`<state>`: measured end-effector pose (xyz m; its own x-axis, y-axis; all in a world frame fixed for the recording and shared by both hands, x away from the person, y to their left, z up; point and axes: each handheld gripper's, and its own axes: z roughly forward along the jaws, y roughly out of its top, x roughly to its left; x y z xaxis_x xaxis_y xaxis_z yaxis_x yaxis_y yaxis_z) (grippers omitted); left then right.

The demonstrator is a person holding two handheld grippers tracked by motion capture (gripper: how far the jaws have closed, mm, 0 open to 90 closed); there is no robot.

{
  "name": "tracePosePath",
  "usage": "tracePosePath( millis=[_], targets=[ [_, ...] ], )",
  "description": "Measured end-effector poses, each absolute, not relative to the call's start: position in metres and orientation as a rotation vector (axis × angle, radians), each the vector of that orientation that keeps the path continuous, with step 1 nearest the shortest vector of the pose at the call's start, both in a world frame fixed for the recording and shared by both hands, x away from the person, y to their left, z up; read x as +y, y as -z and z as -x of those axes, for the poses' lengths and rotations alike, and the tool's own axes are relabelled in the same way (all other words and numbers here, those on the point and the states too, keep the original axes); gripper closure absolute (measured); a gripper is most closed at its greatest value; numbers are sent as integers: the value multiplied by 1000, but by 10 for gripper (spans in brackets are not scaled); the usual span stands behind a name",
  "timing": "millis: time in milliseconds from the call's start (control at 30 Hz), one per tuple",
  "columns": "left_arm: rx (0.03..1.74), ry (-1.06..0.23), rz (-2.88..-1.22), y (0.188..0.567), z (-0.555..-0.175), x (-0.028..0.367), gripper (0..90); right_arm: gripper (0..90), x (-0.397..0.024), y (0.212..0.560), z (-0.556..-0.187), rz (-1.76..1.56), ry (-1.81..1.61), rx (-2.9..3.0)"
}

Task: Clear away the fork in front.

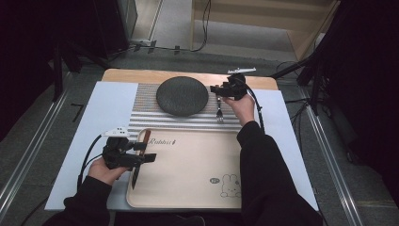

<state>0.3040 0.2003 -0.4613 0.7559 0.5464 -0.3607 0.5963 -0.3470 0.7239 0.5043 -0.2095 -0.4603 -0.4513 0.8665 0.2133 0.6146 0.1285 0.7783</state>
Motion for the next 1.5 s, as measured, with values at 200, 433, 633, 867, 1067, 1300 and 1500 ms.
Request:
tracePosePath(
  millis=[200, 433, 633, 867, 1067, 1300, 1500],
  targets=[
    [861, 68, -2027, 461, -304, 200, 282, 276, -212, 466, -507, -1500, -1189, 2103],
    [860, 70, -2031, 462, -304, 199, 282, 296, -209, 472, -508, -1531, -1121, 2133],
    [863, 70, -2030, 462, -304, 199, 282, 303, -208, 476, -510, -1614, -1086, 2122],
    [861, 70, -2033, 462, -304, 199, 282, 319, -206, 482, -511, -1623, -1039, 2141],
    [861, 78, -2037, 463, -304, 198, 282, 336, -202, 486, -512, -1638, -1000, 2161],
    [860, 77, -2039, 463, -304, 198, 282, 381, -200, 492, -513, -1673, -955, 2171],
    [860, 77, -2038, 463, -304, 198, 282, 457, -196, 495, -514, -1720, -905, 2179]
  ],
)
